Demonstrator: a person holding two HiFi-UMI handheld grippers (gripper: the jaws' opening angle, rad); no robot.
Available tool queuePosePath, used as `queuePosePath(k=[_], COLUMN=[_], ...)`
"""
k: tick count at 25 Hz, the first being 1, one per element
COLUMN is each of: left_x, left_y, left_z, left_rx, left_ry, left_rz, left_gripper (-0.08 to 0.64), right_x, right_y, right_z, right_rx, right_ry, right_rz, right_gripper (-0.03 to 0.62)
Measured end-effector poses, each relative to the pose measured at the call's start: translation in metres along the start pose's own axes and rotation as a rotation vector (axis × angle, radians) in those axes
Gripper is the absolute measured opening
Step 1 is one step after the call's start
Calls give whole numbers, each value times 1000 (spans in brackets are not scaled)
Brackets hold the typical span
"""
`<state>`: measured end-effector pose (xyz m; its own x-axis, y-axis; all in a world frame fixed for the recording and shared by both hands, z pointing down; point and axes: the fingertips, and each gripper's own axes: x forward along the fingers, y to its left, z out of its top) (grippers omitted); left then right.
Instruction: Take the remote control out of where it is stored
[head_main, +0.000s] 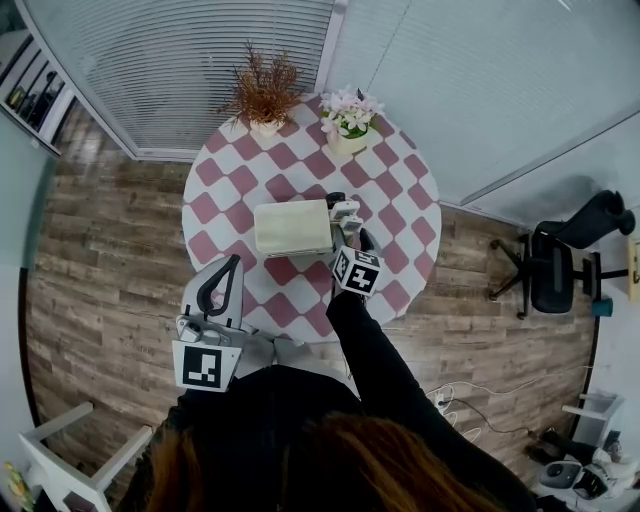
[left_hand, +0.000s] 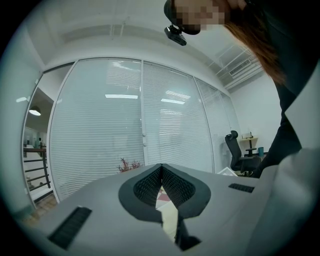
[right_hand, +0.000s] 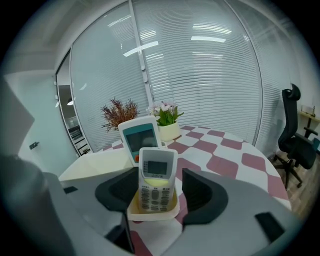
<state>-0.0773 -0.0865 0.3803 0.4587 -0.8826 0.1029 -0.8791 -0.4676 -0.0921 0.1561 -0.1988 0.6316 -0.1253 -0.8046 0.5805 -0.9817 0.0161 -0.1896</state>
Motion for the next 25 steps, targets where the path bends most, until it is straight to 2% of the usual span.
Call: queuePosePath(k=[8, 13, 25], left_x=[1, 2, 0], left_y=[1, 3, 0], left_z=[-2, -1, 1], left_rx=[-2, -5, -6], left_ry=[6, 3, -11], left_rz=[5, 8, 0], left_gripper=[6, 6, 6], right_x=[4, -2, -23], right_y=[1, 4, 18], right_z=[1, 6, 29], right_rx=[-5, -65, -144], right_ry=[9, -22, -91], right_rz=[8, -3, 29], right_gripper=[252, 241, 239])
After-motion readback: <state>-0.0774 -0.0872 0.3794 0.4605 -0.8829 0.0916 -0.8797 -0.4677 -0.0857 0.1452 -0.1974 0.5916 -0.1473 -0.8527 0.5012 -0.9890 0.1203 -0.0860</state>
